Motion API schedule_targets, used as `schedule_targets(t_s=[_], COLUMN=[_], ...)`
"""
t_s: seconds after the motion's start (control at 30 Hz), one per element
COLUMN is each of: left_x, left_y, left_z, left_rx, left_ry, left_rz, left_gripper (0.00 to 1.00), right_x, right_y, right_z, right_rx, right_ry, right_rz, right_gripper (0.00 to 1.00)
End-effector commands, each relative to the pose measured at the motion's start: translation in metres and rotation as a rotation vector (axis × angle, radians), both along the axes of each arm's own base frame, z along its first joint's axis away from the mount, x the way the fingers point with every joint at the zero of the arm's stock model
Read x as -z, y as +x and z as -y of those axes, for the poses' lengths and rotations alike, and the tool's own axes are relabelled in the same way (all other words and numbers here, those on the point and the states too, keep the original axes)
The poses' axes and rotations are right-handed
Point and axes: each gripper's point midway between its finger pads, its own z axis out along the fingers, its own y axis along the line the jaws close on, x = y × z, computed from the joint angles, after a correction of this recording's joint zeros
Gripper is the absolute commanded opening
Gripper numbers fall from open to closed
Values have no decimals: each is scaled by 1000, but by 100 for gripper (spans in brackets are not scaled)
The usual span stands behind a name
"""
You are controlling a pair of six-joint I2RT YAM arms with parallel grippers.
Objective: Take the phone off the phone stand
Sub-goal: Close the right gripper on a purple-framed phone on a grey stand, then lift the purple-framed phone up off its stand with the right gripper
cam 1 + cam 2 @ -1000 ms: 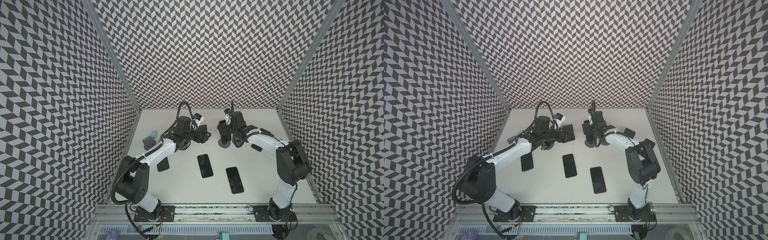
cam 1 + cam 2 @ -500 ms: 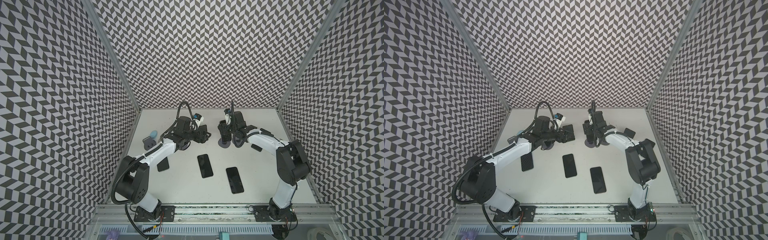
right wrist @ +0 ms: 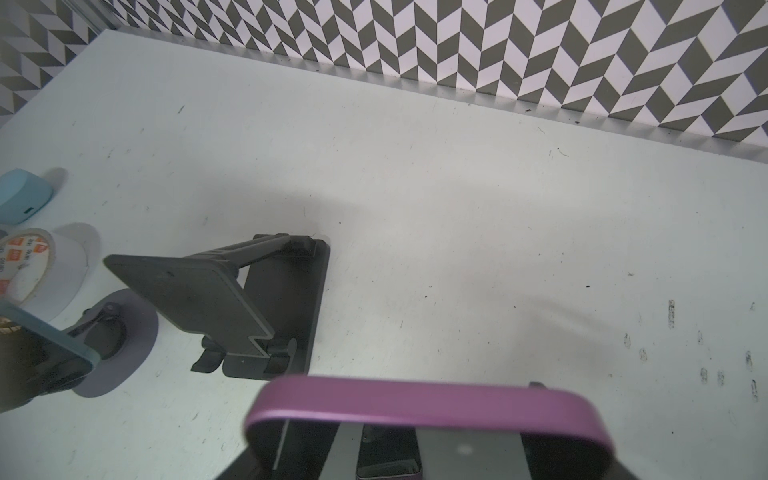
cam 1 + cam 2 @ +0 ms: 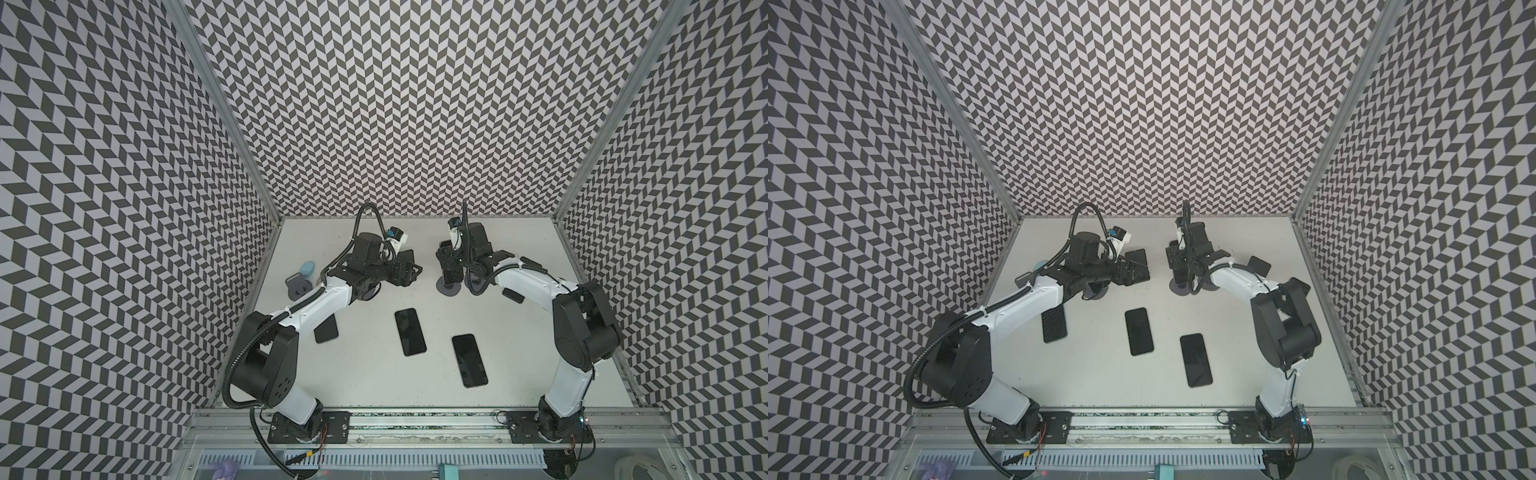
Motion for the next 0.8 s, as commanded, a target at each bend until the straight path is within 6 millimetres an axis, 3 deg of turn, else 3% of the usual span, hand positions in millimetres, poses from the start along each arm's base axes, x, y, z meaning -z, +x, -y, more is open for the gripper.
schedule_targets(t_s=[0.0,0.77], left_x=[-4,-13], left_y=[1,-3], left_z=[4,6], left_rx=[9,20], left_ry=[-7,-18], left_rz=[5,25], left_gripper=[78,78], right_x=[-41,-75], right_y=[4,6], right_z=[0,-4], right_rx=[-6,-15], right_ry=[31,69], right_rz=[83,144], right_gripper=[75,74])
